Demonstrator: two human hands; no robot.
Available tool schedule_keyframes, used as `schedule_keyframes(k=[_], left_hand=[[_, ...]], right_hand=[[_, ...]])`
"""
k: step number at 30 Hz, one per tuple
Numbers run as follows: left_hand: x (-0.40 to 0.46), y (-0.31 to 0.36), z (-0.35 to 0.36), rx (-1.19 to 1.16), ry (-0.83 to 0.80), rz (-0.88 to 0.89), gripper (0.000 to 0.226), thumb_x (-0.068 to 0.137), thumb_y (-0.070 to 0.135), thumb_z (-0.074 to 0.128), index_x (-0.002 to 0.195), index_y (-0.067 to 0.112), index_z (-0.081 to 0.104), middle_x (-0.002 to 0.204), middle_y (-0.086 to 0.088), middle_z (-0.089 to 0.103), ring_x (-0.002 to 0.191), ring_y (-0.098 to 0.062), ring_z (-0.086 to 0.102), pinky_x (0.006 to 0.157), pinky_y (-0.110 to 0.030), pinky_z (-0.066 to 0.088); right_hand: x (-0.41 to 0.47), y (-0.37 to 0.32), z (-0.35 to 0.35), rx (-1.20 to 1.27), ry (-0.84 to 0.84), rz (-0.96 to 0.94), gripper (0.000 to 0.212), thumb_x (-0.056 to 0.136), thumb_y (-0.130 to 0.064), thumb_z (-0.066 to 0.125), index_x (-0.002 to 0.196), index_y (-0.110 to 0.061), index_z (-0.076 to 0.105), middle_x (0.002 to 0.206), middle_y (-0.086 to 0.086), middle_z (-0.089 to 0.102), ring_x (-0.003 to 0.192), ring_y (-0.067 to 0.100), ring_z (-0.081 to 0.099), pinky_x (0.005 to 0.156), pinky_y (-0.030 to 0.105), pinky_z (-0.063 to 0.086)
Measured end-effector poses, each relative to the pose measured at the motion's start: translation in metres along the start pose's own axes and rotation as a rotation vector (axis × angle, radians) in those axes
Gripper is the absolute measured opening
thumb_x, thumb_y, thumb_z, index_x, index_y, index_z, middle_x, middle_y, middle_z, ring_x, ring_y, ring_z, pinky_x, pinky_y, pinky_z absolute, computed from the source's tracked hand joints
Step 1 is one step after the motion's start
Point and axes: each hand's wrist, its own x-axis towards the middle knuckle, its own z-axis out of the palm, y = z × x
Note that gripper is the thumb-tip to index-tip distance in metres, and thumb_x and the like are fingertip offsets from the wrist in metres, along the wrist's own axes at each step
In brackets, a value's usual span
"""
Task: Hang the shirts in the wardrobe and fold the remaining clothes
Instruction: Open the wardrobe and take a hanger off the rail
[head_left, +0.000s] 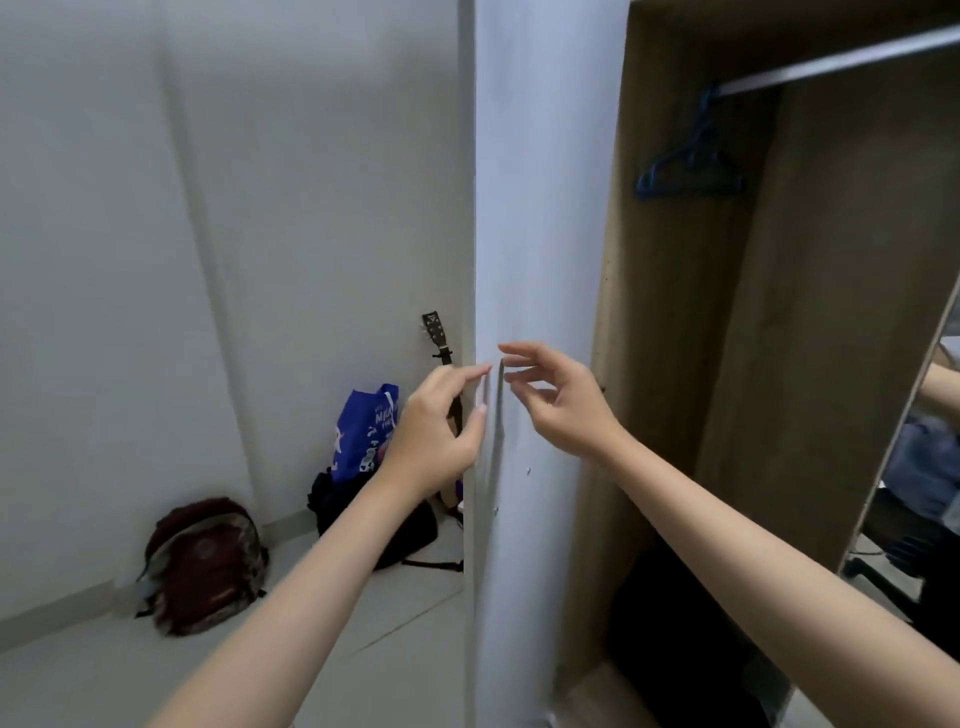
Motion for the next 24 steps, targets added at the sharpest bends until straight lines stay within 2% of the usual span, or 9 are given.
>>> schedule_keyframes(k=[2, 5, 7, 9, 12, 15, 18, 20, 24], left_hand=[[0.014, -0.002, -0.008, 0.051, 0.036, 0.034, 0.047, 0.083, 0.010, 0.057, 0.129, 0.019, 0.054, 0.100, 0.016, 0.050, 0.091, 0.005, 0.050, 0.080, -0.009, 0.038], [0.032, -0.010, -0.019, 0.139, 0.063, 0.044, 0.055, 0.083, 0.013, 0.060, 0.135, 0.024, 0.047, 0.120, 0.000, 0.053, 0.114, -0.011, 0.051, 0.095, -0.019, 0.041], [0.043, -0.016, -0.027, 0.228, 0.082, 0.018, 0.062, 0.082, 0.014, 0.063, 0.139, 0.027, 0.043, 0.138, -0.005, 0.045, 0.130, -0.016, 0.042, 0.104, -0.024, 0.036], [0.053, -0.019, -0.034, 0.354, 0.124, 0.051, 0.068, 0.079, 0.015, 0.066, 0.141, 0.026, 0.040, 0.151, -0.004, 0.031, 0.136, -0.017, 0.033, 0.108, -0.030, 0.031], [0.066, -0.021, -0.039, 0.609, 0.093, 0.117, 0.080, 0.075, 0.020, 0.069, 0.146, 0.023, 0.031, 0.159, -0.002, 0.002, 0.145, -0.020, 0.014, 0.111, -0.048, 0.016], [0.078, -0.023, -0.038, 0.855, 0.036, 0.099, 0.092, 0.074, 0.029, 0.069, 0.150, 0.022, 0.017, 0.157, 0.000, -0.016, 0.146, -0.017, -0.010, 0.108, -0.055, -0.002], [0.090, -0.025, -0.036, 0.983, 0.006, 0.055, 0.103, 0.073, 0.038, 0.070, 0.151, 0.021, 0.006, 0.156, 0.001, -0.022, 0.143, -0.013, -0.023, 0.106, -0.053, -0.012], [0.096, -0.026, -0.034, 1.032, -0.011, 0.007, 0.107, 0.074, 0.044, 0.069, 0.151, 0.023, -0.002, 0.154, 0.001, -0.028, 0.141, -0.013, -0.029, 0.105, -0.050, -0.017], [0.103, -0.033, -0.030, 1.087, -0.012, -0.074, 0.112, 0.074, 0.050, 0.067, 0.149, 0.025, -0.012, 0.149, 0.002, -0.039, 0.137, -0.017, -0.036, 0.105, -0.047, -0.016]], right_hand=[[0.017, 0.001, 0.006, -0.011, -0.003, -0.035, 0.040, 0.088, -0.005, 0.060, 0.120, -0.030, 0.057, 0.111, -0.004, 0.062, 0.101, 0.005, 0.061, 0.087, 0.033, 0.055], [0.041, 0.007, 0.012, -0.037, -0.001, -0.105, 0.047, 0.083, -0.010, 0.067, 0.123, -0.031, 0.055, 0.111, -0.002, 0.055, 0.102, 0.003, 0.057, 0.087, 0.030, 0.053], [0.056, 0.013, 0.015, -0.037, -0.001, -0.151, 0.051, 0.080, -0.012, 0.071, 0.125, -0.032, 0.055, 0.110, -0.002, 0.050, 0.105, 0.002, 0.054, 0.087, 0.023, 0.048], [0.070, 0.020, 0.017, -0.054, 0.014, -0.230, 0.056, 0.077, -0.014, 0.074, 0.127, -0.028, 0.056, 0.113, 0.000, 0.046, 0.109, 0.005, 0.049, 0.090, 0.019, 0.045], [0.093, 0.033, 0.018, -0.079, 0.035, -0.333, 0.067, 0.072, -0.019, 0.078, 0.134, -0.024, 0.052, 0.135, 0.005, 0.038, 0.128, 0.014, 0.038, 0.108, 0.030, 0.037], [0.120, 0.044, 0.017, -0.156, 0.005, -0.374, 0.085, 0.073, -0.037, 0.079, 0.145, -0.034, 0.034, 0.158, 0.001, 0.012, 0.146, 0.017, 0.013, 0.116, 0.044, 0.022], [0.143, 0.049, 0.012, -0.225, -0.058, -0.414, 0.097, 0.071, -0.057, 0.073, 0.149, -0.039, 0.019, 0.160, -0.009, -0.007, 0.148, 0.016, -0.006, 0.112, 0.067, 0.008], [0.151, 0.053, 0.012, -0.280, -0.073, -0.437, 0.100, 0.070, -0.060, 0.072, 0.150, -0.038, 0.015, 0.160, -0.011, -0.011, 0.147, 0.016, -0.012, 0.107, 0.068, 0.000], [0.165, 0.067, 0.020, -0.368, -0.070, -0.517, 0.102, 0.072, -0.065, 0.067, 0.151, -0.037, 0.008, 0.159, -0.007, -0.016, 0.146, 0.017, -0.017, 0.103, 0.073, 0.003]])
